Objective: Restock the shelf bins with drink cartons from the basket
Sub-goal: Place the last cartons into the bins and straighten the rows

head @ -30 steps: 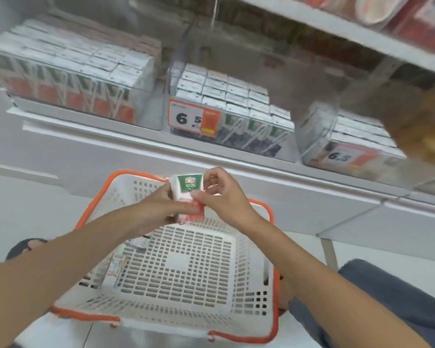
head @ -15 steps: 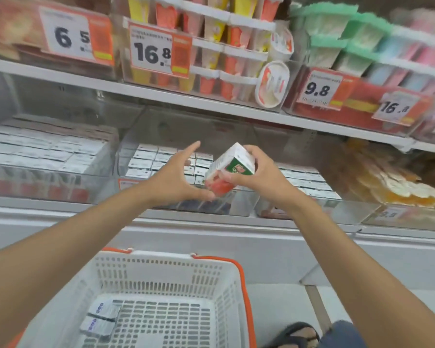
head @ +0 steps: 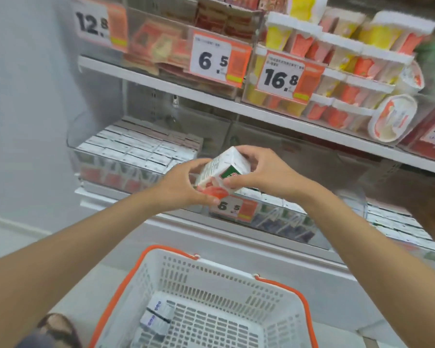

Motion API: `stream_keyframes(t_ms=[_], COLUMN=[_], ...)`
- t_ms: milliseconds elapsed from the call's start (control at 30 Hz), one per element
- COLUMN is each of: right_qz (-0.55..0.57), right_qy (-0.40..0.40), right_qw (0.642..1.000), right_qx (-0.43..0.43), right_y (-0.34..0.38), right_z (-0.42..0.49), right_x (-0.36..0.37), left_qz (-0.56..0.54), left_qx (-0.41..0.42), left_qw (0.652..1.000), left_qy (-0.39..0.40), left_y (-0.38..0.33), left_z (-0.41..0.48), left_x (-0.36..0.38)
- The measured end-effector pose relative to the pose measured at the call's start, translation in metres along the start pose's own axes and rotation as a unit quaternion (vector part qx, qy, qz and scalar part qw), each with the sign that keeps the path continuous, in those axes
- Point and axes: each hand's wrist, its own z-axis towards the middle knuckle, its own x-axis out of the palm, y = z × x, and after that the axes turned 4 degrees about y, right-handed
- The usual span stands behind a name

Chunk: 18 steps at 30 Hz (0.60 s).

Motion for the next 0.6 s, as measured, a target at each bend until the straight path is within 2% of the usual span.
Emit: stream_keyframes(t_ms=[67, 100, 200, 267, 367, 500, 600], right_qz=[-0.037, -0.074, -0.225, -0.34, -0.415, -0.483, -0.497], right_qy=[-0.039, -0.058, -0.057, -0.01, 0.034, 0.075, 0.1], right_qw=[0.999, 0.996, 0.973, 0.94, 0.906, 0.87, 0.861], right_qx=[-0.005, -0.006, 0.01, 0.038, 0.071, 0.056, 0.045], right_y=[0.013, 0.018, 0.024, 0.022, 0.022, 0.028, 0.018], right_z=[0.026, 0.039, 0.072, 0.086, 0.101, 0.114, 0.117], right_x=[0.008, 0.01, 0.014, 0.019, 0.019, 0.013, 0.021], left_qz=[0.061, 0.138, 0.408, 0.495, 0.548, 0.561, 0.568], left_qx=[0.01, 0.015, 0.011, -0.006, 0.012, 0.037, 0.049], left_qw=[0.997, 0.988, 0.911, 0.869, 0.837, 0.827, 0.821], left_qy=[-0.051, -0.071, -0.056, -0.002, 0.016, -0.002, -0.011], left_y=[0.017, 0.026, 0.056, 0.073, 0.088, 0.096, 0.101], left_z=[-0.005, -0.008, -0.016, -0.02, -0.021, -0.018, -0.019], left_x=[-0.022, -0.032, -0.06, -0.071, -0.076, -0.077, -0.077])
